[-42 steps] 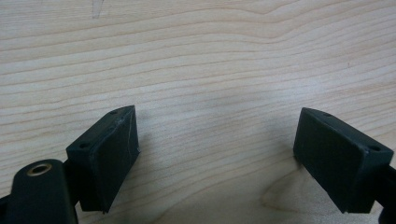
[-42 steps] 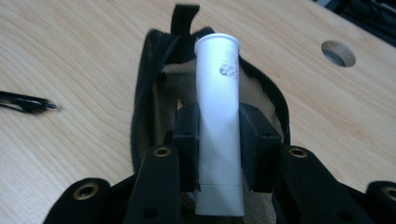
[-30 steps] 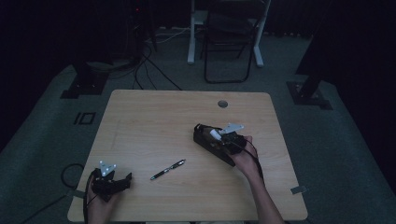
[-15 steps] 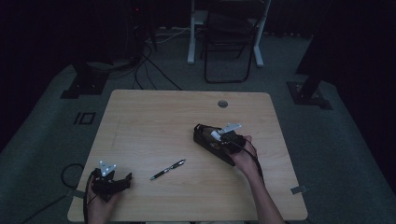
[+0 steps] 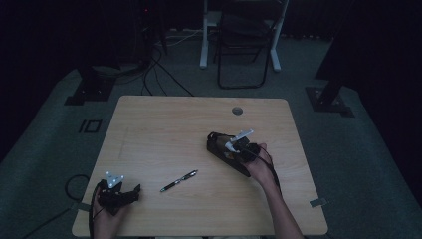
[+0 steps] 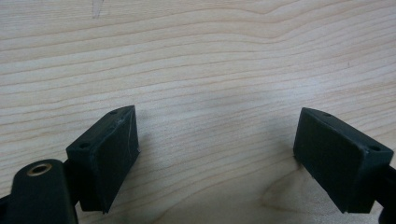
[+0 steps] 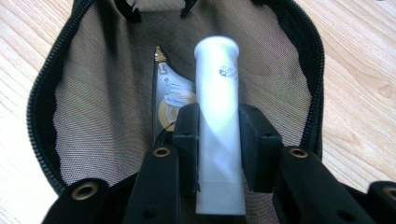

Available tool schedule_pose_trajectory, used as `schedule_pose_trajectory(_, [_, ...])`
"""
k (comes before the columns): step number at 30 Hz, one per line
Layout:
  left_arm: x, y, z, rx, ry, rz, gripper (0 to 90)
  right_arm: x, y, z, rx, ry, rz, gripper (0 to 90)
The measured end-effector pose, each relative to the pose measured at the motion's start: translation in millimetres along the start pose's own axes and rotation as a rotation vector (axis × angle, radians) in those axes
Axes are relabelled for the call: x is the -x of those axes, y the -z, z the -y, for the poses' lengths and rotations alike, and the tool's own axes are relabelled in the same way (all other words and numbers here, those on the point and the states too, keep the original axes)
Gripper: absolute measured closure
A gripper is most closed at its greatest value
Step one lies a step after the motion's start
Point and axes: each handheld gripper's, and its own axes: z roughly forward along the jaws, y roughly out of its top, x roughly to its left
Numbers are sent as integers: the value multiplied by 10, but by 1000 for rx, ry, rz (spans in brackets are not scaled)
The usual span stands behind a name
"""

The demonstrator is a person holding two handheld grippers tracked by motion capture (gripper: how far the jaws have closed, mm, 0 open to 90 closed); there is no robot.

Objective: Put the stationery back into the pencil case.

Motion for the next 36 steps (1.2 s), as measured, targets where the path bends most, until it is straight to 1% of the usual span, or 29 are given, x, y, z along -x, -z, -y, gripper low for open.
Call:
schedule_pose_trajectory(4, [0,0,0,0,0,0,144,4,12,1,4,-10,0,691])
schedule_pose_trajectory(8, [0,0,0,0,0,0,144,7,43,4,15,-10,6,659])
schedule_pose_trajectory(10, [0,0,0,0,0,0,144,5,68,9,31,-9,10,654])
schedule_pose_trajectory(13, [0,0,0,0,0,0,144,-5,137,14,66,-12,19,649])
schedule_pose_trajectory(17, [0,0,0,0,0,0,144,-37,284,3,136,-9,28,647])
schedule_pose_trajectory(20, [0,0,0,0,0,0,144,-74,383,-10,186,-7,18,647])
schedule_pose_trajectory(23, [0,0,0,0,0,0,144,-145,465,-29,236,2,-1,647])
schedule_pose_trajectory(26, [0,0,0,0,0,0,144,-230,505,-48,273,13,-30,646])
schedule_pose_trajectory(28, [0,0,0,0,0,0,144,-326,507,-74,293,39,-49,637])
schedule_pose_trajectory(36, [-1,0,0,0,-2,-1,144,-586,415,-137,313,102,-102,634])
